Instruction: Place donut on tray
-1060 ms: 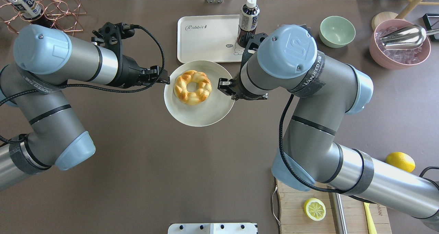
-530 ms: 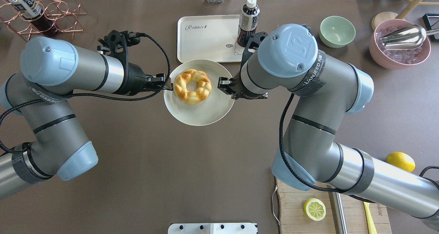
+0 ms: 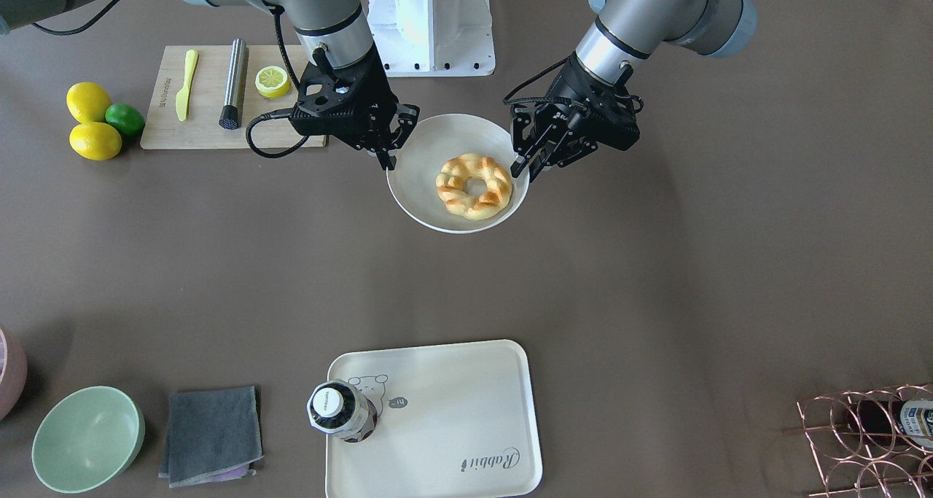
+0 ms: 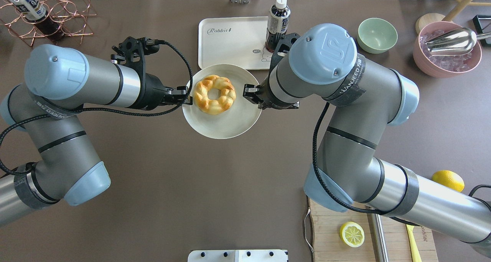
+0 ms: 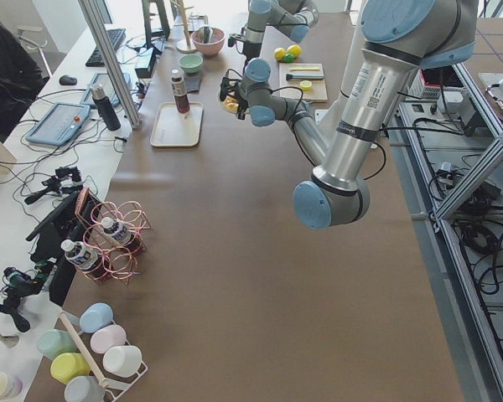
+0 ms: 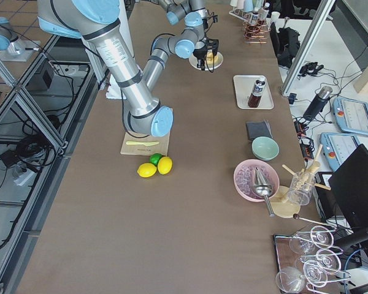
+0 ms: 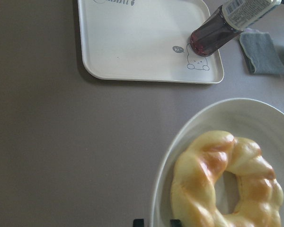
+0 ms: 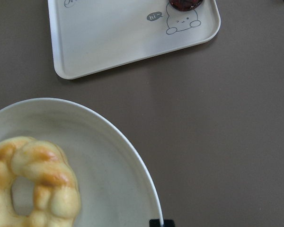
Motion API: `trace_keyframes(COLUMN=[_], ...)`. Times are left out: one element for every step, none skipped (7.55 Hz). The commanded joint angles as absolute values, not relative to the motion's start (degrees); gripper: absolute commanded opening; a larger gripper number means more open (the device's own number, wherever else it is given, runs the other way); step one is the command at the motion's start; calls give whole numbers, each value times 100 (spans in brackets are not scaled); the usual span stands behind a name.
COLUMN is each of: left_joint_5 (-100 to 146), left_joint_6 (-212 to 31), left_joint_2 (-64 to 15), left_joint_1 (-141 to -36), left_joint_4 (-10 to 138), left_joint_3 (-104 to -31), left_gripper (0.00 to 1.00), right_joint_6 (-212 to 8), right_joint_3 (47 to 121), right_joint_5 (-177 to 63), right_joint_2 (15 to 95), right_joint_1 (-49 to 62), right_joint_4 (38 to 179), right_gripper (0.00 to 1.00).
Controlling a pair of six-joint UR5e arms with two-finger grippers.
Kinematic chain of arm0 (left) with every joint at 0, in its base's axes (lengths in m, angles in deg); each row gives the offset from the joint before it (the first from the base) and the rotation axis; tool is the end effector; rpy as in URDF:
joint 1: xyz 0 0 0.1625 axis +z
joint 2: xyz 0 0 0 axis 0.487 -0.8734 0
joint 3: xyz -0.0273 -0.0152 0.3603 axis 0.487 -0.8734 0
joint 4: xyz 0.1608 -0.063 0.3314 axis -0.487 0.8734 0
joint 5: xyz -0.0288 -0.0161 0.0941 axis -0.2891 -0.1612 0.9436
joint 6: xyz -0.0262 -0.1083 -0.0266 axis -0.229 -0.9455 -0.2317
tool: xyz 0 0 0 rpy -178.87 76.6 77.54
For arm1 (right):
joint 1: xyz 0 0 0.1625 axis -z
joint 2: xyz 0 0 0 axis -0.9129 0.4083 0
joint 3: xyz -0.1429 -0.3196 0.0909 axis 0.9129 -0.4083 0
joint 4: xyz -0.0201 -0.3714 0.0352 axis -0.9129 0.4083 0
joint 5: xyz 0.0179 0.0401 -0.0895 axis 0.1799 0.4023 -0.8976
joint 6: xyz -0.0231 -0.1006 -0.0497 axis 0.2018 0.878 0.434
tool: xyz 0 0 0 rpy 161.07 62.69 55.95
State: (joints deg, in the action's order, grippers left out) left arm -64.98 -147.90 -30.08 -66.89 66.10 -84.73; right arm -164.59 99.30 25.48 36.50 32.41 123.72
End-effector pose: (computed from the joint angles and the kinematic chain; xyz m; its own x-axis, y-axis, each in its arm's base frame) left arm 0.3705 -0.4073 0.1908 0.3381 0.1022 -0.9355 0.2364 0.9530 0.1896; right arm -0.4144 -0.3975 0.1322 0.5326 0.1360 0.8354 -0.2543 0.9671 0.0046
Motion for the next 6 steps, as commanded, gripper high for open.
trace_keyframes(left_joint_5=[-6492, -6501, -6501, -6501, -6501, -6518], left_joint_6=[-14782, -14782, -14782, -14782, -14782, -14774], left_joint_2=[-3000, -3000, -3000, -3000, -3000, -3000], left_joint_1=[-6676, -6676, -6685, -6685, -6693, -6711], left_joint_4=[6605, 6613, 6614, 6614, 6614, 6605], left_joint_3=[-8456, -8465, -8465, -8474, -8474, -8474], left_gripper=[26, 17, 17, 17, 18, 13], right_joint_6=[-16483, -16483, -16483, -16483, -16483, -16483], right_joint_3=[9933, 9933, 9924, 9924, 9924, 9916], right_joint_5=[2550, 2542, 2541, 2541, 2541, 2541], right_joint_2=[3641, 3641, 3650, 3650, 3650, 3650], right_joint_1=[3242, 3233, 3216, 3215, 3215, 3215], right_joint_4=[12370, 12378, 12378, 12378, 12378, 12378], right_gripper=[0, 0, 0, 0, 0, 0])
